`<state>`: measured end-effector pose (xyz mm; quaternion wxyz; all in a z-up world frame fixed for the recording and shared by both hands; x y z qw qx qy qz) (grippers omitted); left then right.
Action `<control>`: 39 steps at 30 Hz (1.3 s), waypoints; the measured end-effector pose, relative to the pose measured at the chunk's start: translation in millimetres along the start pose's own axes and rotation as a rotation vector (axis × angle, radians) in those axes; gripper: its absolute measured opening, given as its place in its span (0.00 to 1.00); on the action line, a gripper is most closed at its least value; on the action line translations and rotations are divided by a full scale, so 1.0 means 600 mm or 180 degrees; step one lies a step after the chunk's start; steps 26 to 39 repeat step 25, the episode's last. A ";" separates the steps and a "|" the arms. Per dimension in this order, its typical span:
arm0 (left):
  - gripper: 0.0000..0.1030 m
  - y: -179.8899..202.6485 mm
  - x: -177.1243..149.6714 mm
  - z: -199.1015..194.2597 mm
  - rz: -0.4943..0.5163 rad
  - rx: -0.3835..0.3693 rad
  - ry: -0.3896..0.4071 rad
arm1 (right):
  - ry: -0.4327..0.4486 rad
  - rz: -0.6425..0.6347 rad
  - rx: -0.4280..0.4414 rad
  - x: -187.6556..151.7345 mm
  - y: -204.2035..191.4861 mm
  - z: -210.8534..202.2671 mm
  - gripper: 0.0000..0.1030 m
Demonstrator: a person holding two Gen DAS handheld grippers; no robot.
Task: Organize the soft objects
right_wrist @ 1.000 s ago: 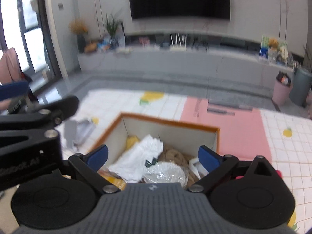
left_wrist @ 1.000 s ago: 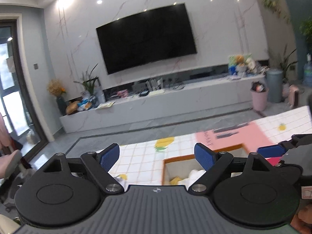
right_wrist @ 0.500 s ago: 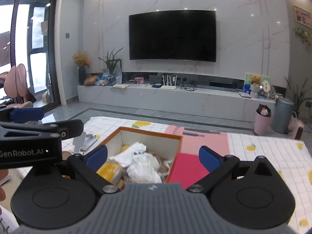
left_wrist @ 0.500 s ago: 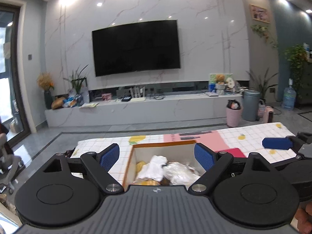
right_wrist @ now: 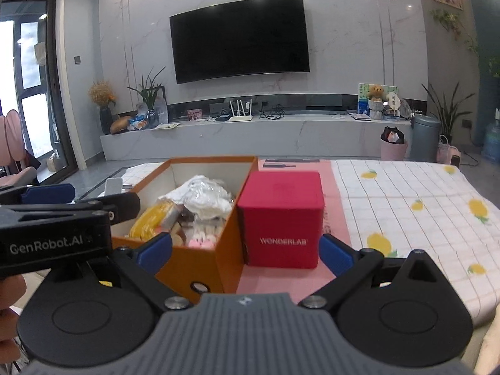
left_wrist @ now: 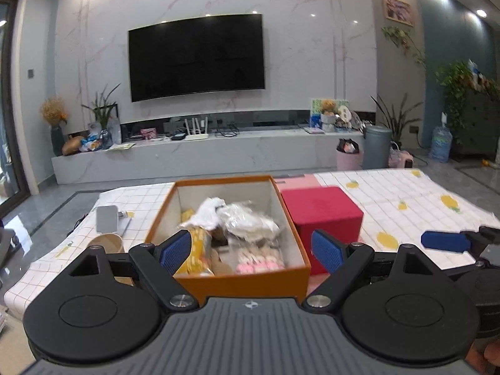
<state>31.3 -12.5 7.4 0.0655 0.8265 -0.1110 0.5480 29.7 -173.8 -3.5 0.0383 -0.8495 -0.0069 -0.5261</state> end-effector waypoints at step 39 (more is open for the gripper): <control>0.99 0.025 -0.071 -0.004 -0.0102 0.0049 -0.0048 | -0.0100 -0.0030 -0.0091 -0.087 0.018 0.004 0.95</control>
Point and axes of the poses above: each gripper's, at about its wrist camera, not at the fingertips, and z roughly the way its jaws point, y to its right, x to its top, the point moved 9 cm from there along z, roughly the way its jaws point, and after that the axes turned 6 degrees about -x, right-handed, at the moved point
